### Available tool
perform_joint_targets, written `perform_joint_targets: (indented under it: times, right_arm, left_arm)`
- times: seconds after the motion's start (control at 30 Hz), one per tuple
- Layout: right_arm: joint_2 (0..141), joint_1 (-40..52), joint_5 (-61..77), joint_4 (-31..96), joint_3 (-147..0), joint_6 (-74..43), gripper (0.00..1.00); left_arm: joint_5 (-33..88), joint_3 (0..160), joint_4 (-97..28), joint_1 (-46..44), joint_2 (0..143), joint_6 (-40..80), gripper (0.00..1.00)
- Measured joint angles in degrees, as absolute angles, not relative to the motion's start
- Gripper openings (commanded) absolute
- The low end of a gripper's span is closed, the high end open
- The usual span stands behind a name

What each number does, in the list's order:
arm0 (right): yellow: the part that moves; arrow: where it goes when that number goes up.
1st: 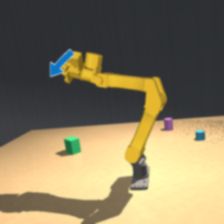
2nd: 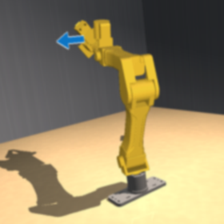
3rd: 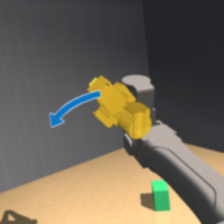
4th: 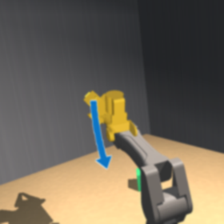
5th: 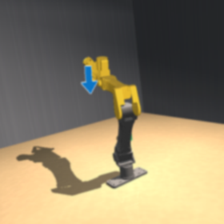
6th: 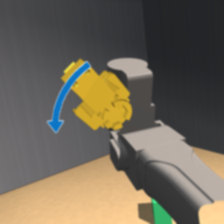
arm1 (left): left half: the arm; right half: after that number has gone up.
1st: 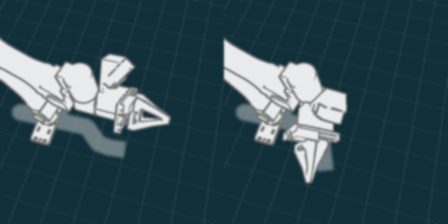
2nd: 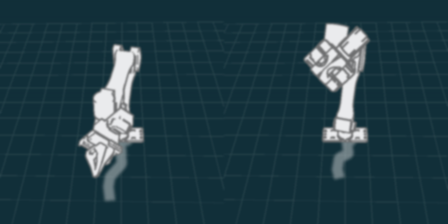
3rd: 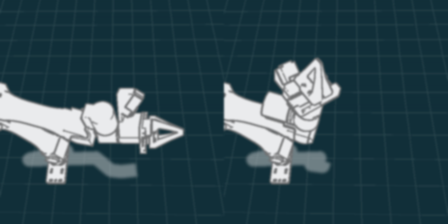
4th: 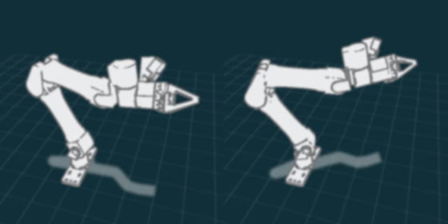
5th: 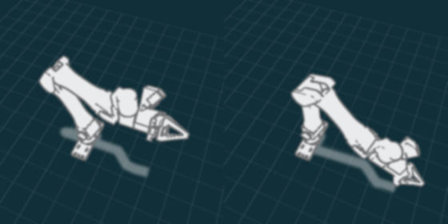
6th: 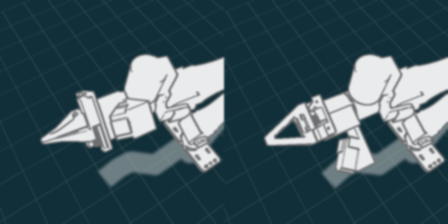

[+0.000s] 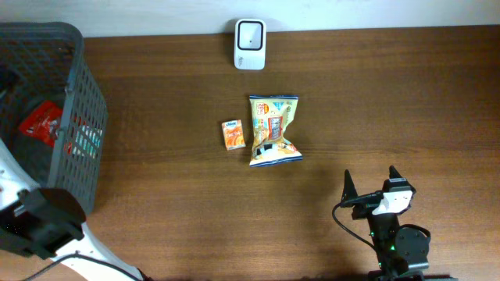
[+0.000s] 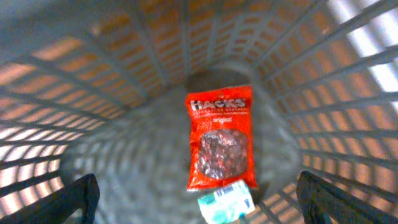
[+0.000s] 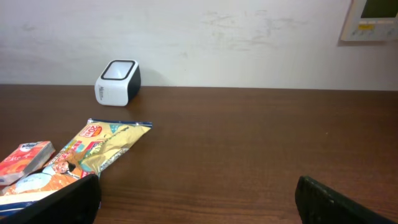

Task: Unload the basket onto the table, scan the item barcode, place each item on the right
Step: 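Grasp the red Hacks candy bag in the basket with left gripper, then place the red Hacks bag right of the noodle bag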

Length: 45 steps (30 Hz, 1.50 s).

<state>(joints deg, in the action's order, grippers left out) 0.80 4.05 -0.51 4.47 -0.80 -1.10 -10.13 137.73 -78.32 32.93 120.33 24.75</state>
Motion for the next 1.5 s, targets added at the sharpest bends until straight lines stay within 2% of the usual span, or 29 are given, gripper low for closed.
perform_joint_targets:
  times: [0.27,0.4,0.43,0.47,0.53,0.57,0.6,0.7,0.9,1.07,1.1,1.2,1.3,1.5]
  right_arm:
    - [0.8,4.05,-0.54,4.47,-0.8,-1.06,0.99]
    - [0.8,4.05,-0.51,4.47,-0.8,-1.06,0.99]
    - [0.8,4.05,-0.54,4.47,-0.8,-1.08,0.98]
    - [0.8,4.05,-0.54,4.47,-0.8,-1.04,0.98]
    - [0.8,4.05,-0.54,4.47,-0.8,-1.06,0.99]
    - [0.8,4.05,-0.54,4.47,-0.8,-1.1,0.99]
    - [0.8,4.05,-0.51,4.47,-0.8,-1.06,0.99]
    - [0.8,4.05,-0.54,4.47,-0.8,-1.08,0.98]
    - [0.8,4.05,-0.54,4.47,-0.8,-1.08,0.98]
    - [0.8,4.05,-0.54,4.47,-0.8,-1.08,0.98]
    - [0.8,4.05,-0.54,4.47,-0.8,-1.1,0.99]
    - [0.8,4.05,-0.51,4.47,-0.8,-1.06,0.99]
    - [0.8,4.05,-0.54,4.47,-0.8,-1.06,0.99]
    - [0.8,4.05,-0.51,4.45,-0.8,-1.08,0.98]
  left_arm:
    - [-3.88,115.46,-59.79,32.93,127.02,24.93,1.0]
    - [-3.09,112.55,-55.83,32.93,128.77,24.97,0.93]
    - [-2.98,112.03,-55.42,32.93,130.02,24.97,0.85]
    - [-2.52,111.57,-55.07,32.91,131.7,25.17,0.73]
    - [-1.04,111.55,-54.5,32.77,132.7,25.28,0.22]
    - [-0.51,111.55,-54.65,32.69,132.77,25.1,0.05]
    - [-0.12,111.66,-54.98,32.62,132.77,24.91,0.0]
    - [0.05,113.03,-56.6,32.6,132.16,24.51,0.0]
    - [-0.99,122.19,-72.03,33.54,131.61,24.45,0.0]
    - [6.04,135.94,-75.61,33.71,117.01,24.43,0.0]
    - [9.74,138.67,-75.53,33.71,108.16,24.45,0.0]
    - [16.12,139.63,-76.9,31.97,99.94,24.18,0.0]
    - [27.4,139.63,-79.2,20.62,96.49,18.65,0.0]
    - [32.47,134.69,-74.43,-9.32,103.98,11.49,0.0]
